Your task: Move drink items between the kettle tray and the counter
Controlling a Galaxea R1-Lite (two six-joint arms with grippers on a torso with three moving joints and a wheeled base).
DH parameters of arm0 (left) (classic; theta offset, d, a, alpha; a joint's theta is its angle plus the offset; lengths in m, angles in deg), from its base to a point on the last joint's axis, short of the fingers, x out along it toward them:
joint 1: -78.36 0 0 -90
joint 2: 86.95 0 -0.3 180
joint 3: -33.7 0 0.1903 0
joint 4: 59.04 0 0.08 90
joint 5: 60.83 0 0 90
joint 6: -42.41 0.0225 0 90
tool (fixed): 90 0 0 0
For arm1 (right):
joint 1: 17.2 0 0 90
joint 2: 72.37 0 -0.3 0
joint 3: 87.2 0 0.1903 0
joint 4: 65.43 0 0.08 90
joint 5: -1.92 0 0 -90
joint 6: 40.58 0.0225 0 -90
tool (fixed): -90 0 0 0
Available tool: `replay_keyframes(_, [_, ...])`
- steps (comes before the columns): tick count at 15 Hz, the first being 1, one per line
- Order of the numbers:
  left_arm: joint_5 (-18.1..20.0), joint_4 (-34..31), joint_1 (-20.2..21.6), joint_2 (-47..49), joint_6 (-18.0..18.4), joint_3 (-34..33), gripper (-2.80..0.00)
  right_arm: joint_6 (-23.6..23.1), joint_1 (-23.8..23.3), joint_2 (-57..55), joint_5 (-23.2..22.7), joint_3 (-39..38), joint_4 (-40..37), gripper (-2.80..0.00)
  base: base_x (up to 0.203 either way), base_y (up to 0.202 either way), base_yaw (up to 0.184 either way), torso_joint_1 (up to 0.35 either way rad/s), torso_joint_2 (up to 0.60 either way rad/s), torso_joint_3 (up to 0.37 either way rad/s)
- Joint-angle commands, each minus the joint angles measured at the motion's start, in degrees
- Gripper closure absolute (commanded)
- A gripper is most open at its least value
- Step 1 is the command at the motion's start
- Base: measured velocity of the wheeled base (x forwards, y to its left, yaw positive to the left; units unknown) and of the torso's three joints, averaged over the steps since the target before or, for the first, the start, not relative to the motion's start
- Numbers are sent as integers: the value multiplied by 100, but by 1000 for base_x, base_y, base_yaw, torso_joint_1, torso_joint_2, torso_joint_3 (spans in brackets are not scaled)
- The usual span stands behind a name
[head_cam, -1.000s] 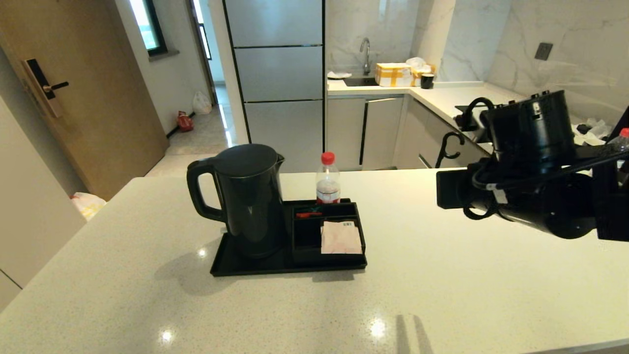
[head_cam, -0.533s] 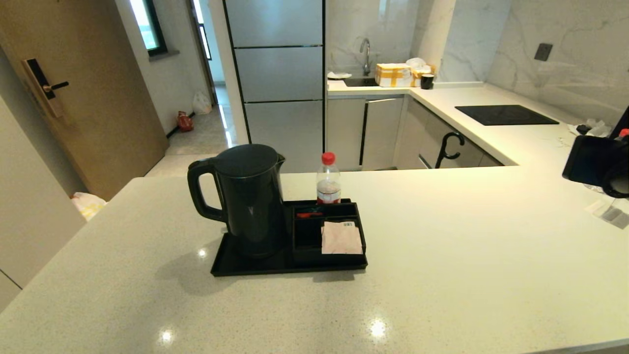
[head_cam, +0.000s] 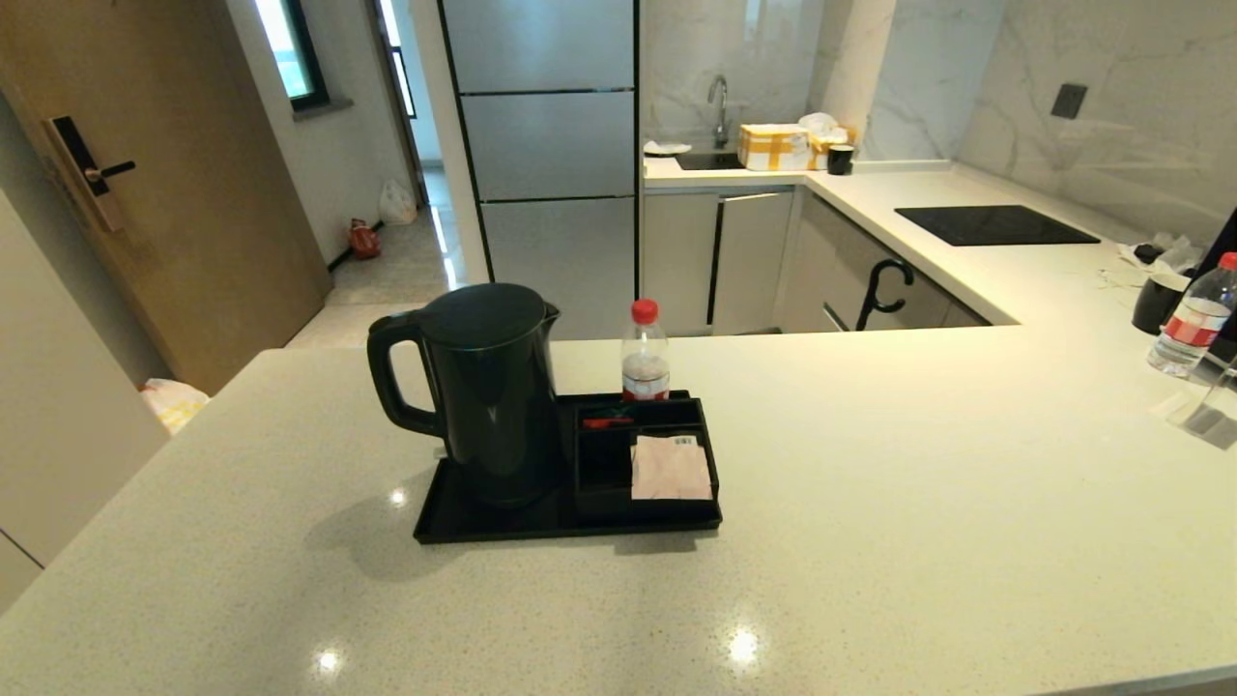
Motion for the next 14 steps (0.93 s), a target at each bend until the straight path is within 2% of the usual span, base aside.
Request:
replay_keyframes(1, [0,11,-2,-6,1,-229,0,-143,-421,1358,-1391,69,-438,0,0,0,0,0,0,0])
replay_keyframes(2, [0,11,-2,-6,1,-229,0,-205,-610,1584,-1785,96,-666,0,0,0,0,0,0,0])
replay_keyframes(3, [0,11,-2,-6,1,-229,0,-141,-767,1831,-1952,46,-797,0,0,0,0,0,0,0])
replay_keyframes(7, [0,11,-2,-6,1,-229,0,48,-1262,3226,-2323,-951,-952,0,0,0,0,0,0,0])
replay_keyframes(11, [0,11,-2,-6,1,-229,0,331,-1163,4049,-1617,-1980,-615,0,0,0,0,0,0,0])
replay_keyframes(13, [0,11,-2,-6,1,-229,0,318,-1156,4234,-1630,-2321,-140,0,0,0,0,0,0,0])
replay_keyframes(14, [0,11,-2,-6,1,-229,0,308,-1155,4377,-1640,-2834,252,0,0,0,0,0,0,0])
